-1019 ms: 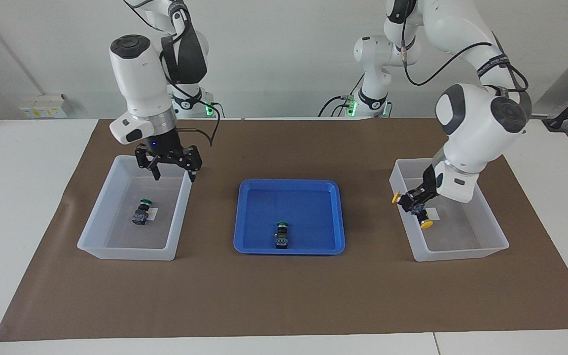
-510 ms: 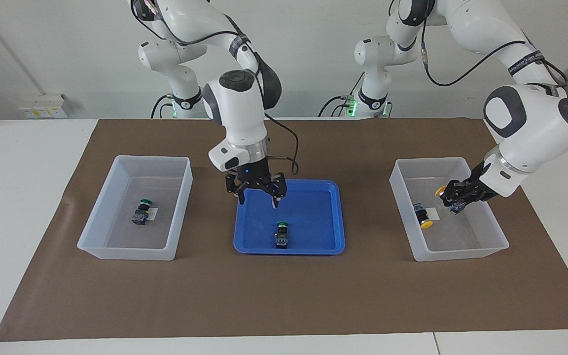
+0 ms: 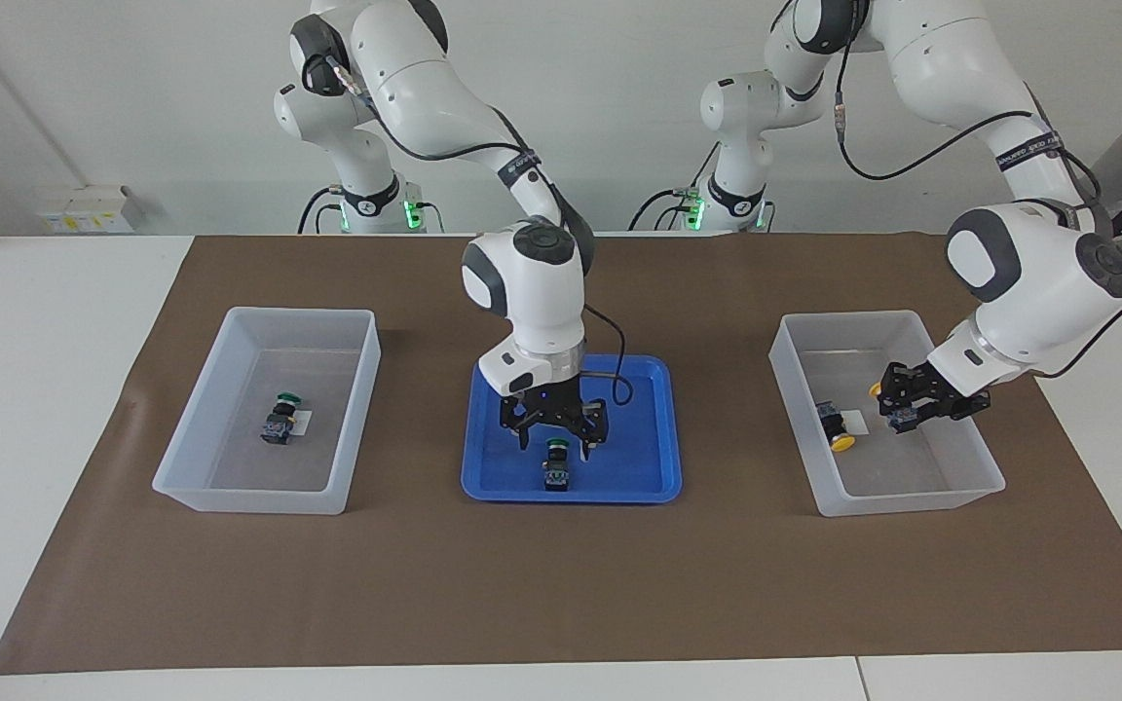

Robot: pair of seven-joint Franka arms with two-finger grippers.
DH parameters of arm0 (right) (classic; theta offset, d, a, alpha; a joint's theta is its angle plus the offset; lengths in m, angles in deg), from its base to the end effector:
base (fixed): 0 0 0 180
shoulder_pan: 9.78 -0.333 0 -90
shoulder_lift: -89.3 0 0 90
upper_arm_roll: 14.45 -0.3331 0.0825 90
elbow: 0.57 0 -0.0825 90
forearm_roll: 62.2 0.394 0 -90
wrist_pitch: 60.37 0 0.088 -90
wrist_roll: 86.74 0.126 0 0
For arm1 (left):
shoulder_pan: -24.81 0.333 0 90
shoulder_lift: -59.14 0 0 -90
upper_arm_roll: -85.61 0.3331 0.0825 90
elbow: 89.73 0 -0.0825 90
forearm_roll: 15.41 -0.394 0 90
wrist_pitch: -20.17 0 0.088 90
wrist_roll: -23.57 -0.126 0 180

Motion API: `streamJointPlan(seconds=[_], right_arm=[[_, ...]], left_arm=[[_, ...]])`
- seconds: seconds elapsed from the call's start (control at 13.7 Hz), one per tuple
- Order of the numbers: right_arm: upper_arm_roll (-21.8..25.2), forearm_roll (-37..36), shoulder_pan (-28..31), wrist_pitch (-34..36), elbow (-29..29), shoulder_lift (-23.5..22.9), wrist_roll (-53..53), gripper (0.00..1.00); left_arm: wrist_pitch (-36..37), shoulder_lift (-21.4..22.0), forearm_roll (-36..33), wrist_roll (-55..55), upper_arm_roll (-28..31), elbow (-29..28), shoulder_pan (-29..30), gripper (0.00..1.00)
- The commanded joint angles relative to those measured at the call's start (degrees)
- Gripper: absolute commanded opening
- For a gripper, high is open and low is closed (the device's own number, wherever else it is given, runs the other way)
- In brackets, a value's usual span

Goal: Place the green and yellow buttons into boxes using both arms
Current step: 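Carry the yellow button to the bin while the right gripper reaches the tray, then release the yellow button while the right gripper lifts the green button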

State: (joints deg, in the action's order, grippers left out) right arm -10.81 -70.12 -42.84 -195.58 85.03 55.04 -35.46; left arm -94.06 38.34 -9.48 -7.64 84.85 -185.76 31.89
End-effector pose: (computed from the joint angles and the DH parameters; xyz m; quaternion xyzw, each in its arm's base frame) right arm 0.6568 0.3761 0.3401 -0.9788 0.1382 -0.1480 0.0317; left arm 0.6634 0.0661 0.3815 0.9797 -0.1930 -0.0057 0.0537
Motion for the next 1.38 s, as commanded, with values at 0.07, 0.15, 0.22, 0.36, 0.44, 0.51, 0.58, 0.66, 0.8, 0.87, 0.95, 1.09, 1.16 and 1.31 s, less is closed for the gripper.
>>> streamJointPlan(seconds=[0.07, 0.15, 0.22, 0.36, 0.44, 0.51, 0.58, 0.66, 0.8, 0.87, 0.95, 1.09, 1.16, 1.31], right_arm=[[-0.12, -0.7, 0.54, -4.36, 1.85, -0.98, -3.98, 1.0], [-0.13, -0.7, 0.46, -4.45, 2.64, -0.98, -5.22, 0.95], [-0.13, -0.7, 0.46, -4.97, 4.39, -0.72, -5.75, 0.88], [-0.21, -0.52, 0.46, -8.3, 7.38, -0.19, -6.64, 0.77], [-0.21, -0.43, 0.46, -8.4, 7.57, -0.1, -6.64, 0.74], [-0.21, -0.43, 0.37, -8.49, 7.66, -0.1, -6.64, 0.66], [-0.21, -0.35, 0.37, -8.58, 7.83, -0.1, -6.64, 0.49], [-0.21, -0.35, 0.28, -7.97, 7.75, -0.01, -6.55, 0.24], [-0.21, 0.09, 0.1, -5.0, 6.96, 0.25, -6.11, 0.0], [-0.21, 0.27, 0.02, -4.28, 6.78, 0.34, -6.02, 0.0], [-0.21, 0.36, 0.02, -3.4, 6.87, 1.47, -6.02, 0.0], [-0.3, 0.62, 0.8, 2.73, 7.04, 6.9, -6.28, 0.0], [-0.3, 1.14, 1.59, 6.67, 7.22, 10.41, -6.55, 0.0], [-0.21, 1.94, 3.96, 13.71, 7.39, 16.13, -8.21, 0.0]], left_arm=[[-7.58, -0.29, -2.22, -4.56, -0.28, -4.51, 1.54, 0.0], [-9.25, -0.9, -4.24, -4.56, -0.37, -4.78, 1.54, 0.0], [-10.57, -1.08, -4.61, -4.56, -0.37, -5.47, 1.63, 0.0], [-12.33, -1.44, -4.61, -4.56, -0.37, -6.27, 1.45, 0.0], [-13.65, -1.52, -4.61, -4.47, -0.37, -7.14, 1.45, 0.0], [-15.92, -1.44, -4.61, -4.47, -0.37, -8.89, 1.37, 0.0], [-17.6, -1.44, -4.61, -4.47, -0.37, -10.13, 1.19, 0.0], [-18.57, -1.44, -4.61, -4.47, -0.37, -10.84, 1.1, 0.0], [-18.84, -1.52, -4.61, -4.47, -0.37, -10.93, 0.58, 0.0], [-19.11, -1.61, -4.61, -4.39, -0.37, -11.1, 0.4, 0.0], [-19.46, -1.79, -4.61, -4.39, -0.46, -11.28, 0.31, 0.0], [-19.64, -1.79, -4.61, -4.39, -0.37, -11.55, -0.04, 0.0], [-19.46, -1.7, -4.7, -4.47, -0.37, -11.55, -0.04, 0.0], [-18.85, -1.7, -4.79, -4.56, -0.37, -11.28, 0.05, 0.5]])
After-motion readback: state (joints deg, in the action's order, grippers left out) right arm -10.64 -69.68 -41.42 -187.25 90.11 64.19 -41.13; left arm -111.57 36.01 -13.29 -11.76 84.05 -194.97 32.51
